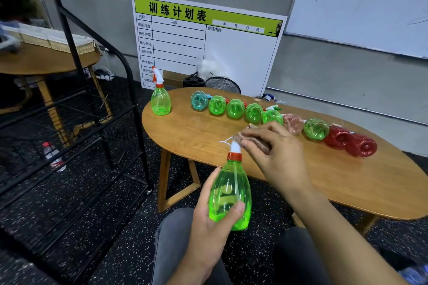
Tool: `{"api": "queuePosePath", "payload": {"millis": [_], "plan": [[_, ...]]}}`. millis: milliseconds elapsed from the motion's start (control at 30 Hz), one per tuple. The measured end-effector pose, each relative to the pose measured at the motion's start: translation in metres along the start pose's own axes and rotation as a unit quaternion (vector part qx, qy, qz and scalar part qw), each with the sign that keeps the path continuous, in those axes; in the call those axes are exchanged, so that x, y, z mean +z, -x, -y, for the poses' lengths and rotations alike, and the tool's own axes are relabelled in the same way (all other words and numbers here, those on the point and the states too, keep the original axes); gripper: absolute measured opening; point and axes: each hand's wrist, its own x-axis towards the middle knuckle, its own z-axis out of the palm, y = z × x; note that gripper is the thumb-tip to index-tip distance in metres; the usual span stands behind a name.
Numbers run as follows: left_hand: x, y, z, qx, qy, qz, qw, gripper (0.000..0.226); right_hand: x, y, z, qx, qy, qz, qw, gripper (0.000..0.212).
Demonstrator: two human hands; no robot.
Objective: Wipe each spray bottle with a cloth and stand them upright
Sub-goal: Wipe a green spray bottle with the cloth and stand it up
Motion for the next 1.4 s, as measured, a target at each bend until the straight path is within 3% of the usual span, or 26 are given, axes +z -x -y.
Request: {"api": "queuePosePath", "payload": {"millis": [100, 267, 433, 567, 733, 867, 1033, 1200, 1333, 1400], "plan": [[0.000, -0.001, 0.002, -0.003, 0.008, 0.000, 1.000, 0.079, 0.005, 0.006, 0.004, -0.034, -0.047, 0.075, 0.996, 0.028], [-0.001, -0.001, 0.002, 0.003, -0.001, 0.010, 1.000, 0.078, -0.002, -0.001, 0.000, 0.015, -0.010, -0.024, 1.000, 0.031], [-0.002, -0.002, 0.003, 0.013, -0.015, -0.005, 1.000, 0.076, 0.004, 0.007, 0.004, -0.021, -0.068, 0.089, 0.994, 0.025], [-0.001, -0.001, 0.004, 0.012, -0.015, 0.006, 1.000, 0.077, 0.000, 0.005, 0.001, 0.015, -0.042, -0.003, 0.999, 0.027], [-0.002, -0.003, 0.004, 0.015, -0.020, -0.004, 1.000, 0.076, 0.007, 0.019, 0.004, -0.021, -0.107, 0.092, 0.990, 0.023], [0.001, -0.001, 0.005, 0.012, -0.020, 0.008, 1.000, 0.079, -0.002, 0.012, -0.001, 0.017, -0.038, 0.002, 0.999, 0.029], [-0.001, -0.002, 0.005, 0.006, -0.022, -0.008, 1.000, 0.081, 0.001, 0.023, 0.003, -0.012, -0.108, 0.081, 0.991, 0.027], [0.000, 0.000, 0.008, 0.004, -0.021, 0.007, 1.000, 0.078, -0.003, 0.019, -0.005, 0.026, -0.055, -0.005, 0.998, 0.030], [-0.001, -0.002, 0.007, 0.011, -0.023, -0.005, 1.000, 0.078, -0.001, 0.024, -0.001, -0.007, -0.119, 0.079, 0.990, 0.029], [-0.001, -0.003, 0.007, 0.009, -0.027, -0.002, 1.000, 0.078, -0.005, 0.019, -0.004, -0.010, -0.102, 0.083, 0.991, 0.030]]}}
